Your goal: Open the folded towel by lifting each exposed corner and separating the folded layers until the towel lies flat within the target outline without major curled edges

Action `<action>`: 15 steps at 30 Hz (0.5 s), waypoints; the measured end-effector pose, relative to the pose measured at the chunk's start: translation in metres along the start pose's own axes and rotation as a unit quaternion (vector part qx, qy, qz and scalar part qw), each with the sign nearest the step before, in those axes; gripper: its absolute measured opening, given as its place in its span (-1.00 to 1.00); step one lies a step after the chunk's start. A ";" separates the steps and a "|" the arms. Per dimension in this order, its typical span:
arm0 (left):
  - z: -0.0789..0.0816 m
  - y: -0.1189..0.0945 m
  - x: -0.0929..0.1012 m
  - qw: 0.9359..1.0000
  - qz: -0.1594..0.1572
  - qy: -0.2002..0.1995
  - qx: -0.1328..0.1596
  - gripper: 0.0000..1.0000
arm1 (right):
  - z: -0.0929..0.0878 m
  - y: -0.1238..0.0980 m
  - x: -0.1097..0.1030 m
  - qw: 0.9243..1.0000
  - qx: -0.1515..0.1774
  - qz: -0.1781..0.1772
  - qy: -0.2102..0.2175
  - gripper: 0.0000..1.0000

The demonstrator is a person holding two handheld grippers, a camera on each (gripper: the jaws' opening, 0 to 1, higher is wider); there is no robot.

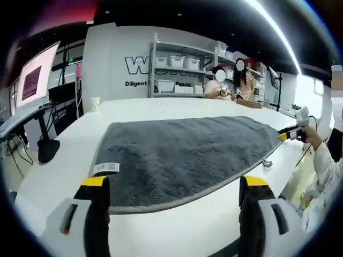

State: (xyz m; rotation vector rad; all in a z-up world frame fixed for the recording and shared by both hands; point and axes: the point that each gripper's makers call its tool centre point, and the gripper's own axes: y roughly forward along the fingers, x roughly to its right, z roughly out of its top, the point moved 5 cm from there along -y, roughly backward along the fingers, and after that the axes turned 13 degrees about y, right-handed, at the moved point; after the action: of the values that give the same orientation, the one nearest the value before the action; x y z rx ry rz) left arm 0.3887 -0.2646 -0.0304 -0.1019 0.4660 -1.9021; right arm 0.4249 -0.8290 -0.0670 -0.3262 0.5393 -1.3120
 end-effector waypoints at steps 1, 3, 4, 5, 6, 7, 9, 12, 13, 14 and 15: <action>-0.001 -0.001 -0.001 1.000 0.001 -0.001 -0.001 0.96 | -0.001 -0.001 0.001 1.000 0.002 0.001 0.001 0.26; -0.002 -0.002 -0.003 1.000 0.004 -0.002 -0.003 0.96 | -0.002 -0.003 0.001 1.000 0.008 0.005 0.000 0.27; -0.001 -0.003 -0.003 1.000 0.005 -0.002 -0.003 0.96 | -0.003 -0.004 0.002 1.000 0.013 0.008 0.000 0.27; -0.002 -0.003 -0.003 1.000 0.005 -0.001 -0.004 0.95 | -0.003 -0.004 0.002 1.000 0.016 0.010 -0.001 0.27; -0.002 -0.003 -0.003 1.000 0.004 0.000 -0.005 0.95 | -0.003 -0.004 0.002 1.000 0.018 0.012 -0.002 0.27; -0.001 -0.004 -0.003 1.000 0.003 0.001 -0.006 0.95 | -0.003 -0.004 0.002 1.000 0.021 0.013 -0.002 0.27; -0.001 -0.004 -0.003 1.000 0.002 0.002 -0.007 0.95 | -0.004 -0.005 0.002 1.000 0.022 0.013 -0.002 0.28; 0.000 -0.006 -0.003 1.000 0.002 0.004 -0.008 0.96 | -0.005 -0.007 0.003 1.000 0.025 0.013 -0.002 0.29; 0.000 -0.006 -0.003 1.000 0.002 0.003 -0.008 0.96 | -0.006 -0.008 0.003 1.000 0.027 0.013 -0.001 0.29; 0.000 -0.007 -0.003 1.000 0.001 0.003 -0.007 0.96 | -0.006 -0.008 0.003 1.000 0.028 0.013 -0.001 0.29; 0.000 -0.007 -0.004 1.000 0.002 0.002 -0.007 0.96 | -0.007 -0.009 0.003 0.999 0.030 0.013 -0.001 0.29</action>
State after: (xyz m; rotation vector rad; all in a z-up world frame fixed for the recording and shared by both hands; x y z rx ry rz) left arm 0.3836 -0.2589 -0.0271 -0.1075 0.4822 -1.8956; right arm 0.4143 -0.8335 -0.0686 -0.2705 0.5000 -1.3003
